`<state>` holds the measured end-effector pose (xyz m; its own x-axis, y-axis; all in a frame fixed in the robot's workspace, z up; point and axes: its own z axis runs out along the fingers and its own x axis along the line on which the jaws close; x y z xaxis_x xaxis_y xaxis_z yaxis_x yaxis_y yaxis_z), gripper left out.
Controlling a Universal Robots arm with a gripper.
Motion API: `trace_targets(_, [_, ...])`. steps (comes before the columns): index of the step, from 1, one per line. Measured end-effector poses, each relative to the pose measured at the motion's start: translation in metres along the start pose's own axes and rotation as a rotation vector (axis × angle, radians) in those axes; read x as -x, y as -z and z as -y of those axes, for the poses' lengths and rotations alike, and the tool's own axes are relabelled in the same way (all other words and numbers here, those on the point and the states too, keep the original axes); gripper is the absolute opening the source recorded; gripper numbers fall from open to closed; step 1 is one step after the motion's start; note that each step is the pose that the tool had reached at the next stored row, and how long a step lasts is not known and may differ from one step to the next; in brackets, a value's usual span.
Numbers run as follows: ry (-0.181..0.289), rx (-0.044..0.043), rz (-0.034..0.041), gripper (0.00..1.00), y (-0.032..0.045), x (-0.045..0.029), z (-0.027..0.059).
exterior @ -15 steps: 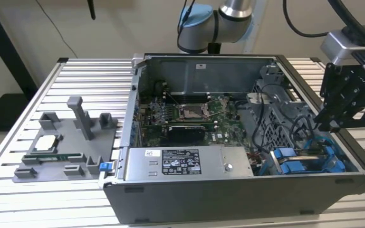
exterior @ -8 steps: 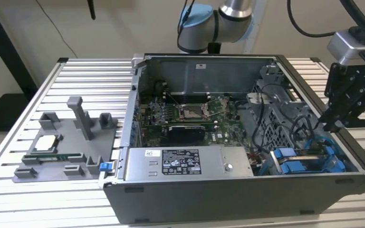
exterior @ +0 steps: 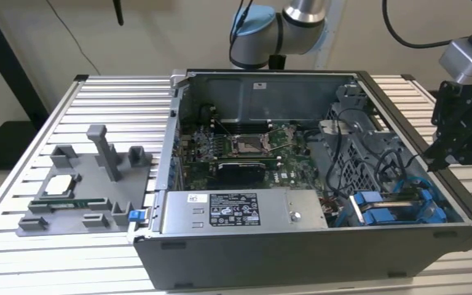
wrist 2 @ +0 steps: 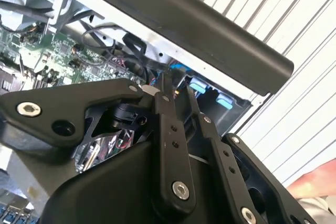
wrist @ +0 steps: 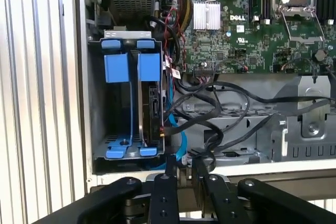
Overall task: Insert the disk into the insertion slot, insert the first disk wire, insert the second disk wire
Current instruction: 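Insert the second disk wire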
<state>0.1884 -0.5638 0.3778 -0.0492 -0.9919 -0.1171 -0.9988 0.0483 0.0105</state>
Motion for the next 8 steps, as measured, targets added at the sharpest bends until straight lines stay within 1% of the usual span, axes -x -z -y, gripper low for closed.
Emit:
trace_targets(4, [0.0, 0.0001, 0.0001, 1.0, -0.001, -0.0009, 0.0063])
trace_targets(8, [0.0, 0.0, -0.0001, 1.0, -0.0041, -0.0017, 0.0074])
